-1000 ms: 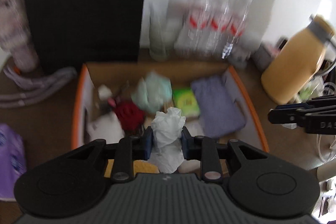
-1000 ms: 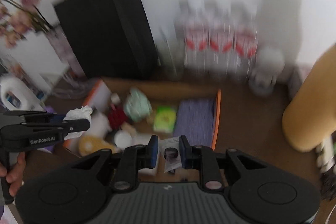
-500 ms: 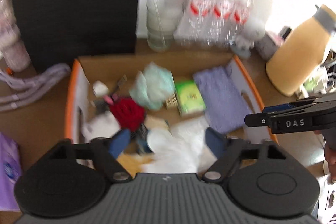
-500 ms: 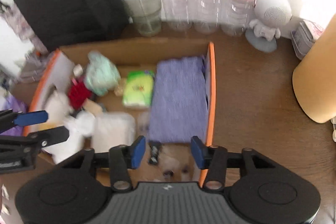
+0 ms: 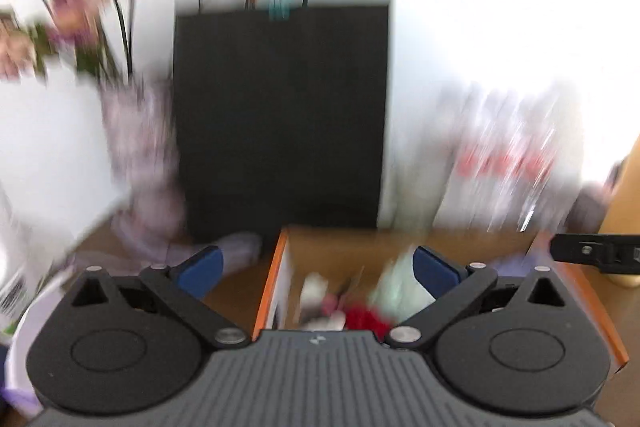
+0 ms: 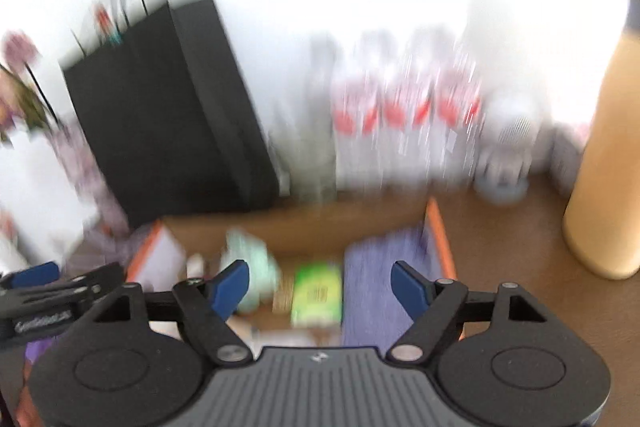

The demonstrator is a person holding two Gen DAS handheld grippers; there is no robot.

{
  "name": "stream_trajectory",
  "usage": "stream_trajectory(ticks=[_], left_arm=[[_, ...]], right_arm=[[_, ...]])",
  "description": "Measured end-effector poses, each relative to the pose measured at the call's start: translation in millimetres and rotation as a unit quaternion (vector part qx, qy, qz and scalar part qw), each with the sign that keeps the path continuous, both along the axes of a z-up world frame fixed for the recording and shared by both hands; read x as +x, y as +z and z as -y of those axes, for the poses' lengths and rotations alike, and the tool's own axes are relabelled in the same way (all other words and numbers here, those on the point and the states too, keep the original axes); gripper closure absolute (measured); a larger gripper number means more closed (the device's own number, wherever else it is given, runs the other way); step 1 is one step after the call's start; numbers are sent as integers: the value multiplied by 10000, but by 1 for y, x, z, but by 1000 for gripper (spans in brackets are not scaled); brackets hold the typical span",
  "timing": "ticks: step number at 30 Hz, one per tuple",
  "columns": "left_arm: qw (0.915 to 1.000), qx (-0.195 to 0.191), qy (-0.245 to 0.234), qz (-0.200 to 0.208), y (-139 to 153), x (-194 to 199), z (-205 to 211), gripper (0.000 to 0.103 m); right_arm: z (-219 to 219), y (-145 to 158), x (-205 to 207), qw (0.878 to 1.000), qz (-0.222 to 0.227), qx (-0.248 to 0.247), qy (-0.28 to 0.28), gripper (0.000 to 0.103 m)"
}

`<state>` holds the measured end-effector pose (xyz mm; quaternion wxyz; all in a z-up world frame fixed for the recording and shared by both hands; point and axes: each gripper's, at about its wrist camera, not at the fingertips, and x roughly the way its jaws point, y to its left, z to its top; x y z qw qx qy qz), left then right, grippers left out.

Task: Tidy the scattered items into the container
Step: 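Lower the tissue and clear packet into the box and open both tools, then move both tools back toward the round white cap and clear packet on the table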

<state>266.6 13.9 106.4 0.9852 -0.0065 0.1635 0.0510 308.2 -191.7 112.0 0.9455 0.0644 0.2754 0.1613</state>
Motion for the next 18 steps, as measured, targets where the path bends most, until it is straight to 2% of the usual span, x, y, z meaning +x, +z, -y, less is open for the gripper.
stream_trajectory(ticks=[2, 4, 6, 11, 15, 18], left_arm=[[9991, -6, -29, 424, -8, -12, 3, 0], [9992, -143, -51, 383, -15, -8, 4, 0], [9994, -206, -74, 286, -19, -5, 3, 0], [9990, -187, -78, 395, -20, -15, 1, 0], [9991, -211, -201, 298, -16, -43, 4, 0], [9986, -119, -294, 432, -12, -75, 11, 0]], right_arm=[[8, -5, -18, 9977, 673, 50, -84, 18], [12, -12, -22, 9956, 935, 6, -108, 18], [13, -18, -18, 9961, 868, -73, -132, 19], [19, -12, -24, 9965, 735, 31, -401, 19], [21, -1, -48, 9945, 861, 138, -580, 18], [21, 4, -75, 9933, 927, 258, -635, 17]])
